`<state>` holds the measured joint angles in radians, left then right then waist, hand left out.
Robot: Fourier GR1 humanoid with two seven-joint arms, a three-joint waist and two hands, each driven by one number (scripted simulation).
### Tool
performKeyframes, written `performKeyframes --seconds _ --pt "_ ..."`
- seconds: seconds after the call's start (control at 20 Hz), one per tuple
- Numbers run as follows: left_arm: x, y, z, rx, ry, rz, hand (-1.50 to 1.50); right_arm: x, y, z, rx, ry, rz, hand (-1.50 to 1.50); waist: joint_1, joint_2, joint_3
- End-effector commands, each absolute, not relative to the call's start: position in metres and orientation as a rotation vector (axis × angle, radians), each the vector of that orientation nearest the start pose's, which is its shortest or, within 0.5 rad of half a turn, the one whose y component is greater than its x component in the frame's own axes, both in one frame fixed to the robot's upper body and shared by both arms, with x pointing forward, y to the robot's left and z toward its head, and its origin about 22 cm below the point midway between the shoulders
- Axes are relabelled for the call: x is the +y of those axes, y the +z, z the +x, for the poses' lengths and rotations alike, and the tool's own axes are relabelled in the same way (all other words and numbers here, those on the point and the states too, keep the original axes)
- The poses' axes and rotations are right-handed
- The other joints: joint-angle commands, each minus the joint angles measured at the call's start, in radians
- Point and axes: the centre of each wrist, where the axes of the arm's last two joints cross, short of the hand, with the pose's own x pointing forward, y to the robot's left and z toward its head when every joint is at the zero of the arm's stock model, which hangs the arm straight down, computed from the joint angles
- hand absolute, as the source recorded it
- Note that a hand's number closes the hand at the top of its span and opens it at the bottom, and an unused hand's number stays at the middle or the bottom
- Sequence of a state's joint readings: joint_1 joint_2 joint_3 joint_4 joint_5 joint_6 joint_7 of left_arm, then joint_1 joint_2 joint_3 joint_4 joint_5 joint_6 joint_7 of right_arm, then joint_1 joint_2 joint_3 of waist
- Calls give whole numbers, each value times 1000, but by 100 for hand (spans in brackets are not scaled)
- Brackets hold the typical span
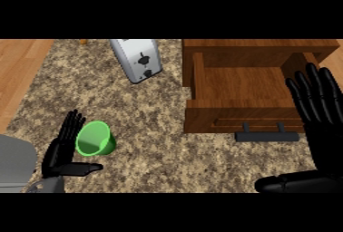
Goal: Pick up the cup, place it into the drawer and close the drawer
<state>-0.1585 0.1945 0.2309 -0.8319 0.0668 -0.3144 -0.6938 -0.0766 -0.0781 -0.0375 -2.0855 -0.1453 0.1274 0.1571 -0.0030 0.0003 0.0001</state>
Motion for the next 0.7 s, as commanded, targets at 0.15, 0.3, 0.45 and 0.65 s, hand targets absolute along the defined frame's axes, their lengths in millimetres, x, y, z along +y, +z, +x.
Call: performKeyframes --seconds 0.15,0.3,0.45,0.65 --pt "333 -128 241 -1695 5 -105 -150 -235 145 223 -1993 145 161 -150 -1 0 -1" --pt "330 -130 253 -1703 16 -103 -150 -225 144 229 -2012 153 176 -150 -2 1 -1" --pt "342 -128 256 -1706 11 -170 -150 -229 148 229 -2012 132 159 -150 -3 2 -1" --pt "311 -135 264 -1716 67 -191 -150 -222 129 220 -1997 119 193 -150 -3 1 -1"
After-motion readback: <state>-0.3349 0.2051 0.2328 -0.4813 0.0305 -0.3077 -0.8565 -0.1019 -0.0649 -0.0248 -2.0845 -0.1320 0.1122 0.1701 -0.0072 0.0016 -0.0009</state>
